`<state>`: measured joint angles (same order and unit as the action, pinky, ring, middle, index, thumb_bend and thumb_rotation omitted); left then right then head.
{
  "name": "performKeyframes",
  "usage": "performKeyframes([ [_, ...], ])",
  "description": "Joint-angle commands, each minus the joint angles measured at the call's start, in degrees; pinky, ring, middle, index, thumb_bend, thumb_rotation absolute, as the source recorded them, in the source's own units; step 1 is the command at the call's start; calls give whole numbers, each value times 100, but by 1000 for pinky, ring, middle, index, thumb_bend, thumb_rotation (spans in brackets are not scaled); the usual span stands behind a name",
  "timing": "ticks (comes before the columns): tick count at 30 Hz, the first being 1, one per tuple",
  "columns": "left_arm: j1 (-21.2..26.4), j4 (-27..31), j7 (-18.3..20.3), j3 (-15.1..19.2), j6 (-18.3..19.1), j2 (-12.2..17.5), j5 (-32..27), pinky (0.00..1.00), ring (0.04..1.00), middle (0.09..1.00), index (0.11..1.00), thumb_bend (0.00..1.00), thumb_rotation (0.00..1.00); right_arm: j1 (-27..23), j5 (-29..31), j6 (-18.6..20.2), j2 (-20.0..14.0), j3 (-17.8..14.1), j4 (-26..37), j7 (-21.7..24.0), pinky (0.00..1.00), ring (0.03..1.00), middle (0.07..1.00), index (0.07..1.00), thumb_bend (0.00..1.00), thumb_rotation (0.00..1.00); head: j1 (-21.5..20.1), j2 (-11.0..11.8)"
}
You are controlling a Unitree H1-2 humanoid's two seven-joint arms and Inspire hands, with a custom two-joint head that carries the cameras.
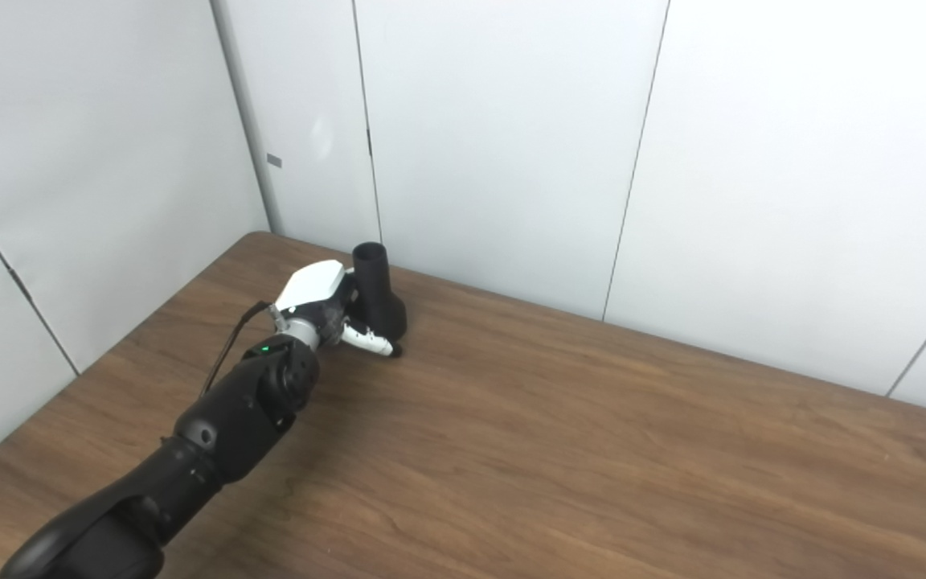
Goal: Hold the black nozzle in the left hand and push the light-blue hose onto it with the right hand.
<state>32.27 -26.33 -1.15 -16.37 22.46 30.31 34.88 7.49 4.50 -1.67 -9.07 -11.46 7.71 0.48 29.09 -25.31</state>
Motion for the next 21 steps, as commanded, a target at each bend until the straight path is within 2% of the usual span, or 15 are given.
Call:
performKeyframes([
  [1, -171, -220, 414, -189, 61, -50, 20, 623, 773, 855, 824, 1000, 102, -15, 11, -47, -109, -28, 193, 29, 317, 434, 477, 481, 505, 174, 6, -10],
  [9, -181, -346, 226, -290, -47, -90, 260, 600, 750, 819, 780, 1000, 53, -8, -40, -27, -116, -28, 225, 14, 313, 434, 478, 481, 505, 175, 18, -24],
  [11, -165, -425, 180, -290, -127, -93, 258, 605, 746, 802, 732, 1000, 42, -10, -12, -34, -117, -37, 208, 25, 314, 436, 479, 481, 505, 175, 14, -27],
  [15, -195, -367, 95, -258, -129, -105, 297, 587, 722, 780, 755, 1000, 69, -9, -5, -1, -105, -41, 224, 14, 316, 439, 482, 481, 506, 175, 21, -30],
  [18, -242, -291, 18, -245, -162, -99, 353, 549, 668, 733, 715, 997, 85, -8, -21, 3, -108, -41, 234, 8, 316, 440, 483, 481, 506, 175, 21, -34],
  [21, -279, -273, -111, -261, -183, -108, 439, 500, 603, 681, 700, 969, 54, -5, -19, 27, -105, -48, 243, 1, 317, 441, 483, 481, 506, 175, 18, -40],
])
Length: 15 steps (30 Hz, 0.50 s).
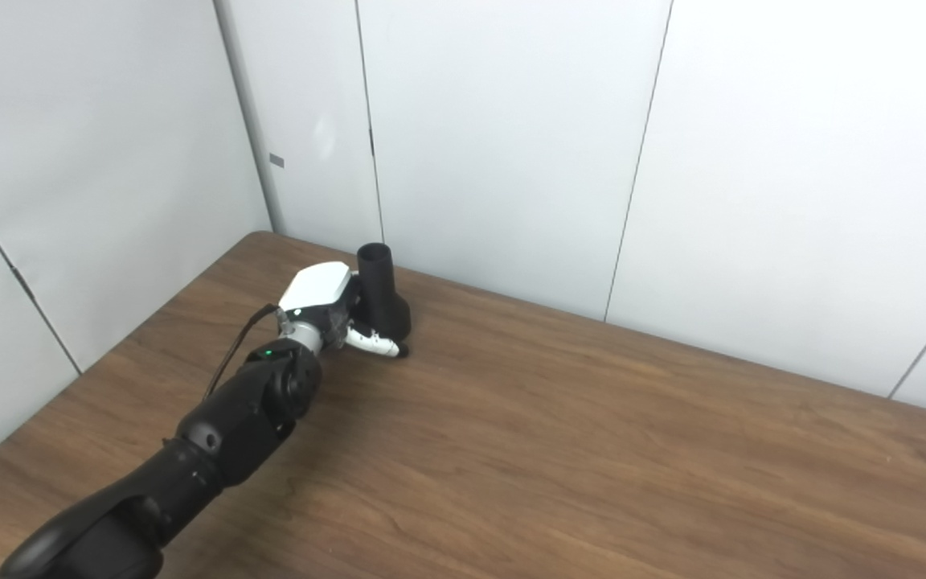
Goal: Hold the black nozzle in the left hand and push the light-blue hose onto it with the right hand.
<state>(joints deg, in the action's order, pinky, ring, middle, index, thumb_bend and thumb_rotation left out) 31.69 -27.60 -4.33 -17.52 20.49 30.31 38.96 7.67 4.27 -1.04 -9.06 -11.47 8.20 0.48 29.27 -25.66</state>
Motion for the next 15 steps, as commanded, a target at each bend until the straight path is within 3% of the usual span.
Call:
performKeyframes([
  [1, -225, -164, 149, -167, -28, -106, 71, 484, 584, 664, 694, 966, 43, -22, 3, -37, -108, -45, 198, 4, 317, 441, 484, 481, 506, 175, 0, -5],
  [6, -311, -107, -115, -188, -561, -48, 113, 423, 506, 597, 653, 956, 1, -43, 23, -9, -104, -50, 197, 8, 319, 443, 485, 481, 507, 175, 36, 1],
  [9, -434, -24, -125, -67, -1323, 75, -210, 484, 544, 605, 661, 977, 0, -64, 45, -15, -109, -50, 158, 21, 322, 447, 487, 481, 508, 175, 33, 17],
  [10, -459, -12, -117, -39, -1479, 99, -277, 461, 520, 579, 655, 977, 0, -70, 41, -21, -112, -46, 147, 22, 323, 448, 488, 481, 508, 175, 32, 23],
  [15, -520, 52, -100, -11, -1894, 173, -356, 454, 514, 579, 594, 952, 0, -89, 2, -61, -115, -35, 107, 15, 323, 448, 488, 481, 507, 176, 29, 43],
])
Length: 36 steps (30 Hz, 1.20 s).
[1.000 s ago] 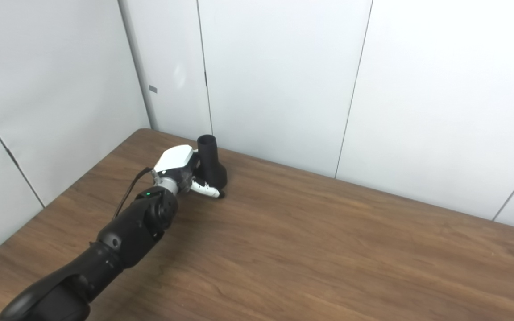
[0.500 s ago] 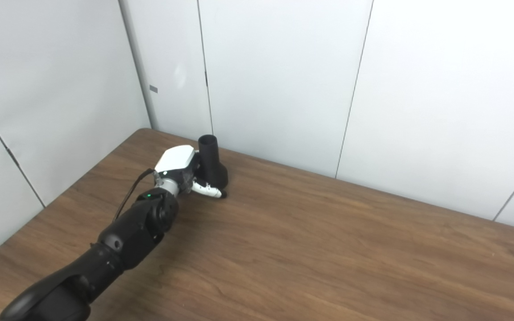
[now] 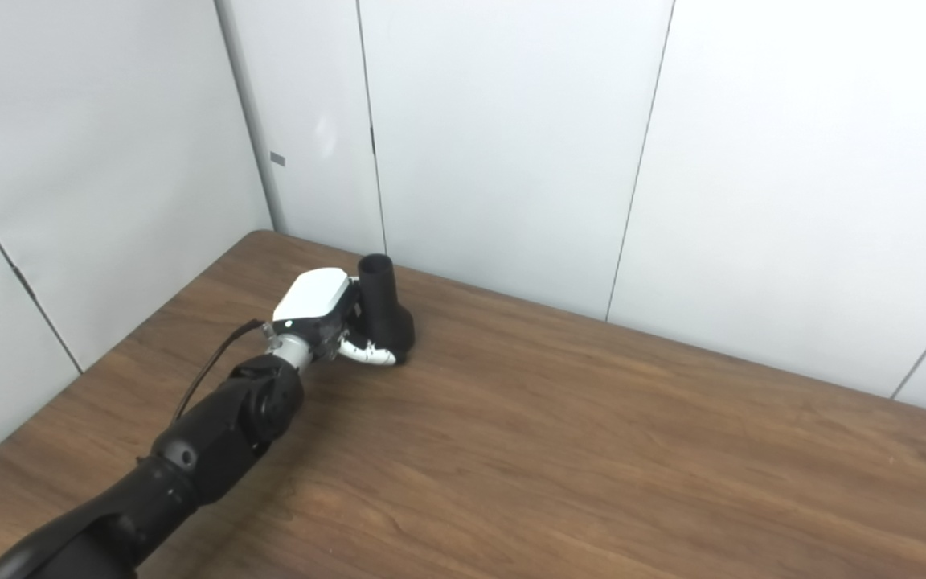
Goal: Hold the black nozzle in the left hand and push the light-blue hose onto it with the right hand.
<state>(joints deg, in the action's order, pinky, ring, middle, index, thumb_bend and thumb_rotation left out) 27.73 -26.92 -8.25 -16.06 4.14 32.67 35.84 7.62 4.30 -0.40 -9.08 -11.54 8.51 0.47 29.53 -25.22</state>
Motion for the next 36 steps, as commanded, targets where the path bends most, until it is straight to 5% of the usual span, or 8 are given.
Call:
performKeyframes([
  [1, -126, -2, 342, -165, -273, -50, -46, 448, 503, 565, 578, 947, 0, -83, 11, -134, -114, -32, 65, 22, 323, 447, 488, 481, 507, 176, 3, -1],
  [9, -111, 63, 504, -257, -310, 21, 95, 397, 447, 512, 542, 911, 0, -66, -16, -146, -125, -23, 79, 27, 323, 447, 488, 482, 507, 176, -12, -12],
  [11, -100, -27, 415, -252, -417, 14, 105, 384, 432, 480, 518, 625, 0, -61, -34, -97, -117, -18, 115, 16, 322, 446, 487, 481, 507, 176, -21, -14],
  [13, -104, -62, 315, -255, -495, 12, 160, 353, 398, 459, 516, 544, 0, -65, -43, -52, -98, -20, 132, -6, 322, 445, 487, 481, 507, 176, -41, -12],
  [25, -104, -360, -346, -308, -971, -14, 494, 257, 291, 412, 513, 518, 0, -156, -117, -7, -106, 26, 107, 4, 325, 451, 494, 481, 507, 176, -188, 14],
  [26, -103, -364, -370, -307, -966, -25, 502, 254, 288, 411, 513, 518, 0, -169, -114, -28, -115, 23, 101, 11, 323, 452, 496, 473, 749, 428, -199, 12],
  [28, -104, -349, -392, -318, -920, -44, 549, 234, 263, 447, 494, 522, 0, -189, -116, -52, -137, 12, 95, 16, 320, 455, 502, 470, 949, 640, -254, 7],
  [36, -232, -53, -234, -292, -1058, -12, 475, 230, 263, 405, 510, 517, 0, -239, -429, 214, -192, -34, 437, -133, 332, 476, 519, 476, 1000, 727, -1075, -222],
])
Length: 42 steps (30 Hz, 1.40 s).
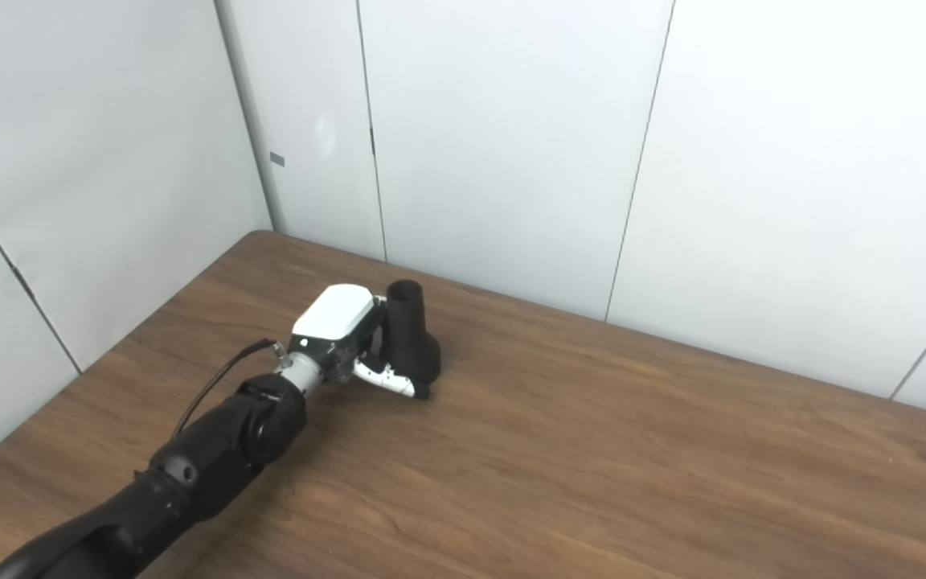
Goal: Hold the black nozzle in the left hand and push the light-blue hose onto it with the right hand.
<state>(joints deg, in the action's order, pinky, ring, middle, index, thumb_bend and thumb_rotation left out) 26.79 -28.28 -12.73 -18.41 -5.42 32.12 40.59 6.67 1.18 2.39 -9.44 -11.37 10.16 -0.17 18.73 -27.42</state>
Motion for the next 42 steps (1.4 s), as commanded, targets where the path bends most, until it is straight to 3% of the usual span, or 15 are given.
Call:
performKeyframes([
  [1, -165, 115, 217, -44, -186, 63, -37, 243, 272, 401, 514, 516, 0, -164, -168, -68, -181, -71, 293, -90, 336, 480, 524, 482, 1000, 744, -273, -31],
  [4, -273, 232, 158, -21, -426, 116, -46, 221, 245, 464, 486, 524, 0, -228, -157, -51, -142, -163, 427, -180, 396, 542, 576, 531, 954, 730, -949, -28],
  [6, -372, 363, 261, 4, -525, 127, -111, 237, 269, 419, 508, 518, 0, -266, -166, -122, -121, -215, 493, -243, 478, 603, 625, 584, 745, 654, -1308, -31],
  [7, -417, 414, 229, -1, -652, 133, -118, 266, 296, 424, 515, 518, 0, -284, -194, -157, -119, -234, 519, -280, 543, 644, 659, 625, 514, 536, -1511, -37],
  [8, -456, 453, 170, -18, -809, 129, -111, 276, 302, 425, 518, 518, 0, -307, -202, -185, -123, -272, 536, -327, 584, 670, 682, 651, 388, 373, -1603, -41],
  [10, -533, 569, 132, -9, -999, 114, -141, 246, 275, 410, 517, 516, 0, -351, -267, -191, -121, -335, 561, -431, 648, 698, 707, 676, 277, 78, -1946, -59],
  [11, -572, 683, 194, -11, -985, 98, -140, 237, 273, 412, 518, 517, 0, -375, -287, -226, -143, -380, 533, -472, 670, 712, 719, 685, 268, 39, -2035, -64],
  [13, -662, 1040, 450, -36, -857, 77, -167, 234, 284, 422, 521, 517, 0, -422, -327, -402, -197, -474, 426, -555, 666, 714, 722, 687, 274, 8, -2201, -57],
  [17, -704, 1299, 701, -57, -1085, 16, -361, 174, 227, 439, 500, 519, 0, -475, -268, -589, -182, -635, 404, -653, 624, 690, 704, 672, 296, 0, -2387, -61],
  [22, -728, 1687, 938, -186, -1046, -127, -84, 136, 185, 467, 485, 523, 0, -536, -380, -548, -98, -788, 653, -887, 601, 665, 680, 649, 309, 0, -2562, -63],
  [27, -742, 1841, 925, -318, -1183, -344, 157, 101, 150, 471, 481, 525, 0, -677, -981, -308, 46, -863, 892, -1336, 572, 642, 665, 637, 363, 33, -2754, -53],
  [34, -737, 1837, 890, -543, -1555, -596, 391, 89, 136, 471, 481, 525, 0, -930, -1854, -101, 173, -777, 1001, -1729, 617, 742, 772, 778, 617, 161, -3350, -44],
  [36, -736, 1759, 785, -600, -1722, -692, 419, 86, 134, 471, 481, 525, 0, -1012, -1955, -213, 138, -745, 815, -1792, 702, 818, 834, 845, 640, 150, -3599, -51],
  [39, -716, 1665, 749, -686, -1884, -824, 439, 93, 143, 471, 481, 524, 0, -1154, -2092, -170, 102, -739, 557, -1891, 804, 909, 926, 928, 725, 258, -3798, -57],
  [42, -673, 1572, 695, -773, -2015, -952, 508, 97, 148, 471, 481, 524, 0, -1334, -2164, -55, 124, -759, 393, -1978, 829, 931, 964, 964, 790, 293, -3918, -76],
])
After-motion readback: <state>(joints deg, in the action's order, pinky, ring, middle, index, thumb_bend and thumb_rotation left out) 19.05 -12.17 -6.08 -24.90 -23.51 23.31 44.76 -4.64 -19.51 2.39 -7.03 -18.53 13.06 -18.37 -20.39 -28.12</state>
